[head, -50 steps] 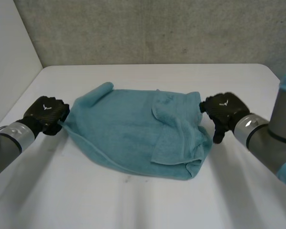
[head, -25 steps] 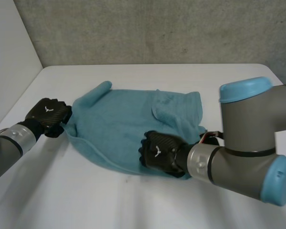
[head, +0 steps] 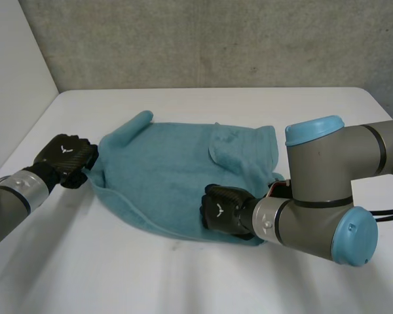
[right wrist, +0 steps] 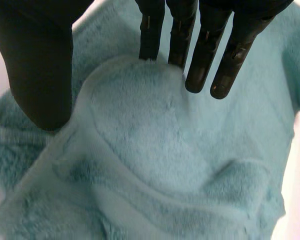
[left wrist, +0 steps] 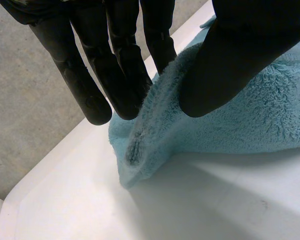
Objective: Fold the laundry
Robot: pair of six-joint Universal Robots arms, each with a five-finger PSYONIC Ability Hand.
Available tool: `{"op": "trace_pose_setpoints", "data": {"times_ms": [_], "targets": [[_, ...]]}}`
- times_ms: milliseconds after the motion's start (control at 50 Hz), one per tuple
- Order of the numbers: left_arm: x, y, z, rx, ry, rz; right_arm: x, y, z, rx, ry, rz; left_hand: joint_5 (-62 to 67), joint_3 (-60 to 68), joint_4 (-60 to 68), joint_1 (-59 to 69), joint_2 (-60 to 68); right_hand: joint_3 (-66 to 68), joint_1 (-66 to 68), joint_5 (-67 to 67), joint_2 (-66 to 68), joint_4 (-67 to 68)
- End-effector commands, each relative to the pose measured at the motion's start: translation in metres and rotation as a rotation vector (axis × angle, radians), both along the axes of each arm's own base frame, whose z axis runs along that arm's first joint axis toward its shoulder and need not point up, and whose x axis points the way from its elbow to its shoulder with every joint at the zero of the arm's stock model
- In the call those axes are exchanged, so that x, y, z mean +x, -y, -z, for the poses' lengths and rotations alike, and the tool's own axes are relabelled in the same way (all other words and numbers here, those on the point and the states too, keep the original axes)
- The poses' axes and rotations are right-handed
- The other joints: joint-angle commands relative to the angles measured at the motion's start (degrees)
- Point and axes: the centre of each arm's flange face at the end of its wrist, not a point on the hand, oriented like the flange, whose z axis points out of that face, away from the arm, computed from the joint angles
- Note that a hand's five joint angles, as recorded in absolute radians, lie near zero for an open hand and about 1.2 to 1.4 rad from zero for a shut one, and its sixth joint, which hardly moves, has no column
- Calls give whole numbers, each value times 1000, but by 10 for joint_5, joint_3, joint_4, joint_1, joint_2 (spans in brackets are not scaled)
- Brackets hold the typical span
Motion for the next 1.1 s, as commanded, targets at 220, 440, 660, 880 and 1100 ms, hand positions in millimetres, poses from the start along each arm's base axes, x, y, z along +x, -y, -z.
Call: {"op": "trace_pose_setpoints", "data": {"times_ms": [220, 440, 660, 880, 1100], "targets": [[-1, -1, 0, 4, 0, 3, -17, 35, -1, -52, 6, 106, 150, 117, 115, 147, 114, 102, 144, 111, 104, 102], [-1, -1, 0, 6, 0, 5, -17, 40, -3, -85, 22, 112, 150, 117, 115, 147, 114, 385, 428, 395, 387, 385], [0, -3, -12, -20, 0, -3, -21, 87, -82, -338, 322, 324, 150, 117, 115, 147, 114, 509, 552, 519, 512, 510], [6, -16, -42, -14, -15, -43, -113, 111, -106, -205, 350, 870, 150, 117, 115, 147, 114, 509, 552, 519, 512, 510], [12, -56, -37, 193, 10, -109, -150, 61, -52, 92, 29, 1025, 150, 117, 115, 147, 114, 509, 552, 519, 512, 510]]}}
